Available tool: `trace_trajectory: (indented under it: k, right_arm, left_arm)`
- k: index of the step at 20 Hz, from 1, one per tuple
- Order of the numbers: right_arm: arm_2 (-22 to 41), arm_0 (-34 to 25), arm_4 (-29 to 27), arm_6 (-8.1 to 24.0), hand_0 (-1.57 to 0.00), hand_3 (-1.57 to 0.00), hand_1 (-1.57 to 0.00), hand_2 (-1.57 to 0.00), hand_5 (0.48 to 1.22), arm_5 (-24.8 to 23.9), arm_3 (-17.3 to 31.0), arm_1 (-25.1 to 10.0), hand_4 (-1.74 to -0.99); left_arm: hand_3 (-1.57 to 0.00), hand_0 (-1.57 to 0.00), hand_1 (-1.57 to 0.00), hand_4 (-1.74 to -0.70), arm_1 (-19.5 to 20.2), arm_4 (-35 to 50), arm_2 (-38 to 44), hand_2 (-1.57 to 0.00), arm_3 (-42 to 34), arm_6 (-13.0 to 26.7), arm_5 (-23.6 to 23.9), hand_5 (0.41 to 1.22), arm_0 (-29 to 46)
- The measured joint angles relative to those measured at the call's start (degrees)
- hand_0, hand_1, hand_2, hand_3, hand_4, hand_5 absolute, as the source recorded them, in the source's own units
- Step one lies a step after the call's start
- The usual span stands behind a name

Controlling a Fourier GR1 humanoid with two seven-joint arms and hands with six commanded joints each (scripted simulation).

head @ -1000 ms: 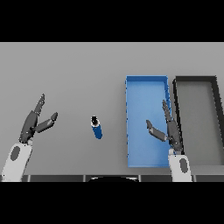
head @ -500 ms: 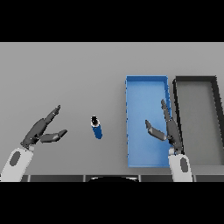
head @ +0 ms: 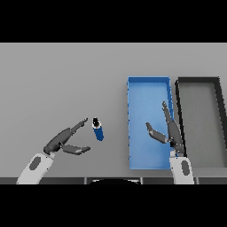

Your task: Pick up the blue pipe and place it into the blue bin.

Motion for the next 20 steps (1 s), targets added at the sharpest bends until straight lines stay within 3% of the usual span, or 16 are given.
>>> trace_trajectory:
  k: [6, 9, 12, 15, 16, 18, 19, 20]
  right_arm:
    - [-0.32, 0.29, -0.29, 1.7, 0.0, 0.0, 0.0, 0.0, 0.625, 0.25, -0.41, -0.32, -1.205]
    - [-0.38, 0.94, -0.24, 0.79, 0.0, 0.0, 0.0, 0.0, 0.637, 0.06, -0.27, -0.13, -1.215]
    - [-0.94, 1.72, -0.8, -0.77, 0.0, 0.0, 0.0, 0.0, 0.645, 0.61, -0.36, -0.93, -1.221]
    - [-0.56, 1.36, 0.27, -0.03, 0.0, 0.0, 0.0, 0.0, 0.649, -0.08, -0.15, -0.66, -1.205]
    - [-0.75, 0.96, 0.52, 0.03, 0.0, 0.0, 0.0, 0.0, 0.65, -0.25, -0.06, -1.02, -1.207]
    - [-0.62, 1.38, 0.22, -0.72, 0.0, 0.0, 0.0, 0.0, 0.655, 0.04, -0.45, -0.9, -1.213]
    - [-0.8, 1.34, 0.21, -0.6, 0.0, 0.0, 0.0, 0.0, 0.655, 0.09, -0.14, -1.14, -1.217]
    - [-1.22, 1.24, -0.39, -0.65, 0.0, 0.0, 0.0, 0.0, 0.656, 0.36, 0.1, -1.37, -1.22]
  left_arm:
    - [0.0, 0.0, 0.0, -1.14, -8.85, -3.28, -2.35, 0.0, 6.61, -0.46, 2.83, 0.46, -4.82]
    - [0.0, 0.0, 0.0, -1.1, -11.14, -4.52, -2.92, 0.0, 10.0, -1.97, 2.9, 0.448, -6.89]
    - [0.0, 0.0, 0.0, -1.05, -12.88, -7.49, -3.93, 0.0, 12.75, -0.23, 4.74, 0.418, -8.79]
    - [0.0, 0.0, 0.0, -1.09, -15.08, -6.71, -4.15, 0.0, 14.61, -1.01, 4.15, 0.441, -9.43]
    - [0.0, 0.0, 0.0, -1.11, -15.81, -6.85, -4.45, 0.0, 14.93, -1.81, 4.24, 0.463, -9.41]
    - [-0.12, 0.0, -0.04, -1.19, -17.07, -5.17, -3.72, -0.15, 15.85, -2.78, 3.55, 0.55, -9.99]
    - [-0.28, -0.01, -0.16, -1.24, -17.86, -4.32, -3.43, -0.31, 16.01, -3.37, 3.72, 0.613, -9.15]
    - [-0.53, -0.12, -0.32, -1.28, -18.64, -3.19, -3.16, -0.49, 15.72, -3.71, 3.54, 0.735, -8.75]
